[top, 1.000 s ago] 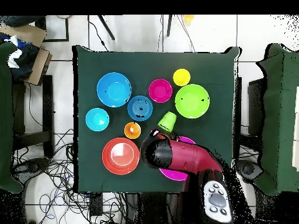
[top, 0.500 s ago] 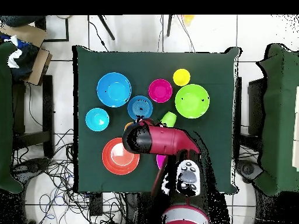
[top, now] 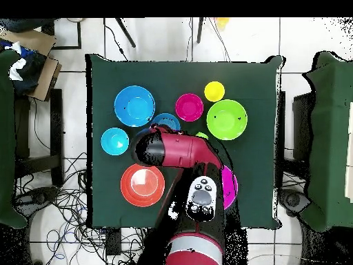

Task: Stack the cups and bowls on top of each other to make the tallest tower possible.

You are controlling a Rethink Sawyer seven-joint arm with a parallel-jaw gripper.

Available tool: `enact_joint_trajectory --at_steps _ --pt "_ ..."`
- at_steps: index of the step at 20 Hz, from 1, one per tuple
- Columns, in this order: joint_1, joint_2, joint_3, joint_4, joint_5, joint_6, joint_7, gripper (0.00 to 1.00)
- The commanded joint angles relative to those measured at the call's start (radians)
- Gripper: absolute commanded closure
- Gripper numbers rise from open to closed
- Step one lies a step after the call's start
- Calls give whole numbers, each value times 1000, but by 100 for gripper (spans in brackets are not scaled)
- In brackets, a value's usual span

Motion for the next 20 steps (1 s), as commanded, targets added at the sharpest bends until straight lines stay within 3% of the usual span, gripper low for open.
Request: enact_joint_trajectory --at_steps 1,6,12,16,20 --pt "45 27 -1 -84 52 136 179 0" --pt "65 33 -25 -103 63 164 168 0" --pt "118 56 -83 -110 144 143 279 0" --pt "109 41 -78 -95 134 170 210 0" --pt "45 45 -23 -49 88 98 114 0"
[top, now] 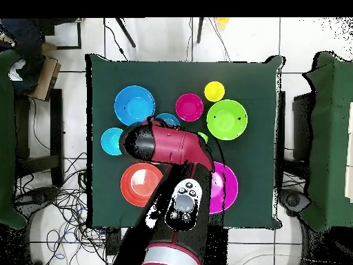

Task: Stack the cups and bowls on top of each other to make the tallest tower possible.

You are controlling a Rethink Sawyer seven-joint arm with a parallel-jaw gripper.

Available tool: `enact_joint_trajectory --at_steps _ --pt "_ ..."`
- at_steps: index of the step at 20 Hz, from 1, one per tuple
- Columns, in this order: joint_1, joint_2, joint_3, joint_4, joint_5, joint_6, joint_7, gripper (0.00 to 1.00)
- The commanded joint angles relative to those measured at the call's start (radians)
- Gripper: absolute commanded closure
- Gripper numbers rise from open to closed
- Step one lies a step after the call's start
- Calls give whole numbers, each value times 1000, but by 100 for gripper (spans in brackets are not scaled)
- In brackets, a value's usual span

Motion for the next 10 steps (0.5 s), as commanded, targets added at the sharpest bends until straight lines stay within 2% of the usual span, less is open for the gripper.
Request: enact_joint_trajectory --at_steps 1,5,10 --pt "-64 47 98 11 -31 13 55 0" --pt "-105 99 120 -12 -61 -69 26 0" --pt "-144 133 147 -34 -93 -106 -15 0"
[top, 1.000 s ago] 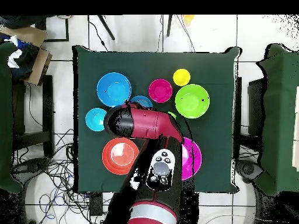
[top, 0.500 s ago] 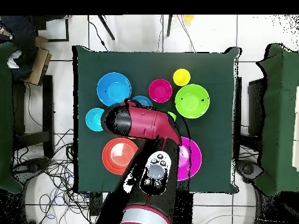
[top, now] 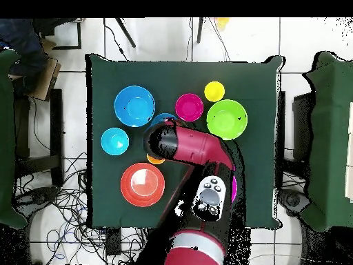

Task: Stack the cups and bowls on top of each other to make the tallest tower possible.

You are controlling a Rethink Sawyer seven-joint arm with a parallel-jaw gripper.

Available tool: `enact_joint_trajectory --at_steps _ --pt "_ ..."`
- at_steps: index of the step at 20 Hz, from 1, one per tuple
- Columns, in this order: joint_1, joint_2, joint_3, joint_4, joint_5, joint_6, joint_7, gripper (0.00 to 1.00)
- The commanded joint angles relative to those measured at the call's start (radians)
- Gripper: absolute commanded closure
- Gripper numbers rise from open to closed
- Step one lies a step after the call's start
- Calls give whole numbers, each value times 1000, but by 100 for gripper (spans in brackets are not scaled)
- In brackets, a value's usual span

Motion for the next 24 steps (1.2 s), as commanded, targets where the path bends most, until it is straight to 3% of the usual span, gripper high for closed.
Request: enact_joint_trajectory --at_steps 1,24 --pt "-53 85 146 -39 -92 -81 -16 0" --pt "-89 109 189 -78 -134 -81 -19 0"
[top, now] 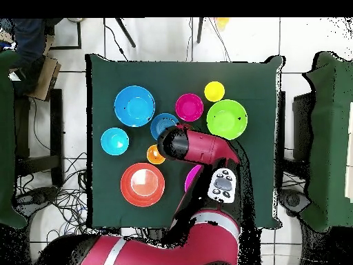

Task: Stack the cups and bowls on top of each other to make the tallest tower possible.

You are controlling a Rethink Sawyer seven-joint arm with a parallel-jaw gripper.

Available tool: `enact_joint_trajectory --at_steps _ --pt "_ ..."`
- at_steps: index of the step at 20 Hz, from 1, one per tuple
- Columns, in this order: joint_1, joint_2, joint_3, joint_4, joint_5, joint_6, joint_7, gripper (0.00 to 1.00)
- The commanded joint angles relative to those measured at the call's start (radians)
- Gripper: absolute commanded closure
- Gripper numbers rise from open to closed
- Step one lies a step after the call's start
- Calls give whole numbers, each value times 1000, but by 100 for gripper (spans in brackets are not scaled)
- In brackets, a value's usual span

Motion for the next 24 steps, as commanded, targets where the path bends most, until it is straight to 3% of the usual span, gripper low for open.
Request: enact_joint_trajectory --at_steps 1,11,18,24 --pt "-20 24 138 -67 -79 -29 -20 0" --pt "-39 -8 140 -48 -106 -3 -33 0" --pt "-14 -10 96 6 -32 -82 135 0" --pt "-22 -21 93 33 -5 -87 162 0"
